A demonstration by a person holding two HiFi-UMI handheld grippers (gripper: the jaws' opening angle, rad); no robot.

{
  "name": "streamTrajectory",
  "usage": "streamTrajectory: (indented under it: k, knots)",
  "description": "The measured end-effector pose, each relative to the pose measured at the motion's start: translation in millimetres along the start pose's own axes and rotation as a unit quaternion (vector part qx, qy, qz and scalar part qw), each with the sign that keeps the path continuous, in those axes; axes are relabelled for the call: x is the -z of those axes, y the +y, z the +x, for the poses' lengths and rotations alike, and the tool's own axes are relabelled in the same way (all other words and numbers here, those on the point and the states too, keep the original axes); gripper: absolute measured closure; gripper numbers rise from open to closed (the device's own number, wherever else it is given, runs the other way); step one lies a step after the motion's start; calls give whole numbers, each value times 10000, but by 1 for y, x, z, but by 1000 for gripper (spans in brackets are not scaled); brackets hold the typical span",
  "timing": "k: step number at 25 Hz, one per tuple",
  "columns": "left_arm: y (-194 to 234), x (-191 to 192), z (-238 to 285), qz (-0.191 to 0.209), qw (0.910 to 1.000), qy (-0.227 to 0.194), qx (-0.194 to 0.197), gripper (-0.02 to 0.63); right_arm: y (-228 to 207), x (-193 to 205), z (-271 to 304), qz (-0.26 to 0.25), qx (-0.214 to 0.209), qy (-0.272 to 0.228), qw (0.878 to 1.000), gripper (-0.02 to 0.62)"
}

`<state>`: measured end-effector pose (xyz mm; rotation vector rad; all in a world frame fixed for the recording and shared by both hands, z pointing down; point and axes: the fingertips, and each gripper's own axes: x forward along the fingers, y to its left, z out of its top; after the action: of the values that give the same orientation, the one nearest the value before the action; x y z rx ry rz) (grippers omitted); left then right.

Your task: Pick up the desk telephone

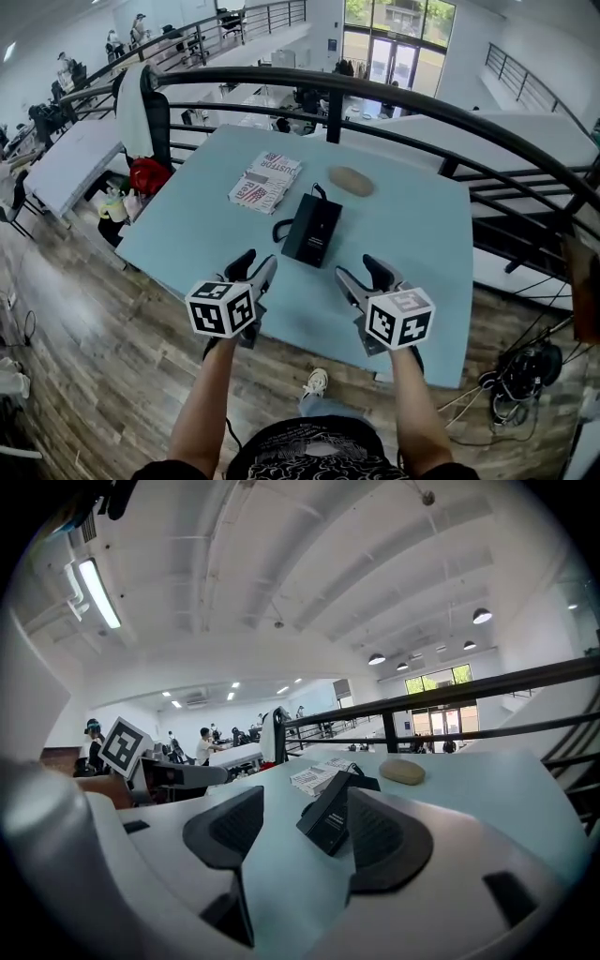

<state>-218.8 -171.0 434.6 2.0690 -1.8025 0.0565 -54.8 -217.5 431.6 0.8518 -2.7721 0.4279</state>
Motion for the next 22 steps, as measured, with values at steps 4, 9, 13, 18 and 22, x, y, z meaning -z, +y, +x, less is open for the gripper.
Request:
streamTrajectory:
  k: [4, 9, 13, 18, 22]
  knots:
    - [10, -7, 46, -10, 9998, 197, 97, 431, -30, -8, 29, 256, -28, 42, 9997, 337]
    - [20, -9, 101, -59, 9984, 492, 289, 431, -67, -7, 62, 579, -57, 172, 9982, 333]
    - [26, 6, 136, -272, 9939, 876, 614, 431, -89, 5, 86, 897, -147, 316, 9954, 331]
    - [43, 18, 160, -419, 9901, 1132, 714, 431, -99, 19, 111, 1340, -364, 477, 9892, 331]
    - [56, 27, 177, -567, 9851, 1350, 898, 431, -105, 34, 128, 1657, -393, 648, 9833, 331]
